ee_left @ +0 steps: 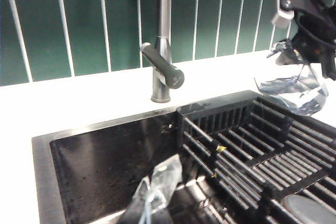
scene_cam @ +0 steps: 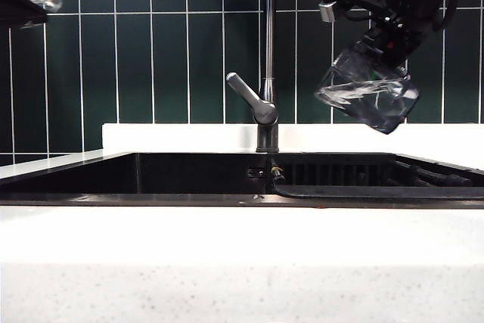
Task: Pick up the mug next to the sink, go to the faucet to get some water, pour the water into the sink, and finally put the mug back to its place.
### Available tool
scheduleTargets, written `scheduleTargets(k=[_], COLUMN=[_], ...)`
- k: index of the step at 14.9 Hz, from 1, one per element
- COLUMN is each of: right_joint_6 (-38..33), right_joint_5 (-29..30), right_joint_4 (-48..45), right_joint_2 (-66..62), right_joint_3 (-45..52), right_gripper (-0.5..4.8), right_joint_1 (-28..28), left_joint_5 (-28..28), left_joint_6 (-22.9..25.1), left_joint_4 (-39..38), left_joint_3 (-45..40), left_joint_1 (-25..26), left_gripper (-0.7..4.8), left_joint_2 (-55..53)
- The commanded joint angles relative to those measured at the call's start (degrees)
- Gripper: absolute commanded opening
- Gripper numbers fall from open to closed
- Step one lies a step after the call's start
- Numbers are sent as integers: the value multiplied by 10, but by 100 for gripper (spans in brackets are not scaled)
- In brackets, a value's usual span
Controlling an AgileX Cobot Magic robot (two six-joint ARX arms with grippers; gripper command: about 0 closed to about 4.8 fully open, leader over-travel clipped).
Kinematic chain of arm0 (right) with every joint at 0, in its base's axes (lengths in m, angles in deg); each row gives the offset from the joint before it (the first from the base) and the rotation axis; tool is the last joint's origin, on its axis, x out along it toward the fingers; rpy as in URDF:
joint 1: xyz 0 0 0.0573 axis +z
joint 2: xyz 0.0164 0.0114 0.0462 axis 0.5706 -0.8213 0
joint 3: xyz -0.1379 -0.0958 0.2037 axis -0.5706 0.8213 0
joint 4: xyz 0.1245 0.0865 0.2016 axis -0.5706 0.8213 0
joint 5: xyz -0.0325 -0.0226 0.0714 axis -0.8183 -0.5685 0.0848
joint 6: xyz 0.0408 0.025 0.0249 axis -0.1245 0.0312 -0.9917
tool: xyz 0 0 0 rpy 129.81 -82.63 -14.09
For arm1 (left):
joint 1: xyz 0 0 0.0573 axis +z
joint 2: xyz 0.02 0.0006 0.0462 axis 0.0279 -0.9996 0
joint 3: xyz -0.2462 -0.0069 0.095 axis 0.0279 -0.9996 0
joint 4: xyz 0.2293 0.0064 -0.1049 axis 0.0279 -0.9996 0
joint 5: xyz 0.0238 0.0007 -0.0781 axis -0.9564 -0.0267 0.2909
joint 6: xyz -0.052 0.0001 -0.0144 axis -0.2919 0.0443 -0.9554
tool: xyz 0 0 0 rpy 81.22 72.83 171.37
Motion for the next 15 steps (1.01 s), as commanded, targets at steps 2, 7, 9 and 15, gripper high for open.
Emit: scheduleTargets(k=[2, 7, 9, 15], right_joint_6=[48, 82, 107, 182], right_joint_5=[-56, -114, -139, -222], right_joint_4=[-13, 0, 8, 15], right_joint_2=[11, 11, 11, 11], right_joint_3=[-4, -4, -4, -5], right_gripper=[-7, -7, -7, -7], right_joint_1=[28, 60, 61, 78], left_joint_5=[-10, -12, -12, -12], left_joint_6=[-14, -29, -28, -16], left_joint_4=[5, -1, -24, -50], left_joint_3=[-31, -68, -68, -68], left_joint_1=[0, 0, 0, 0], left_gripper=[-5, -5, -5, -5], left_joint_2=[54, 116, 131, 136])
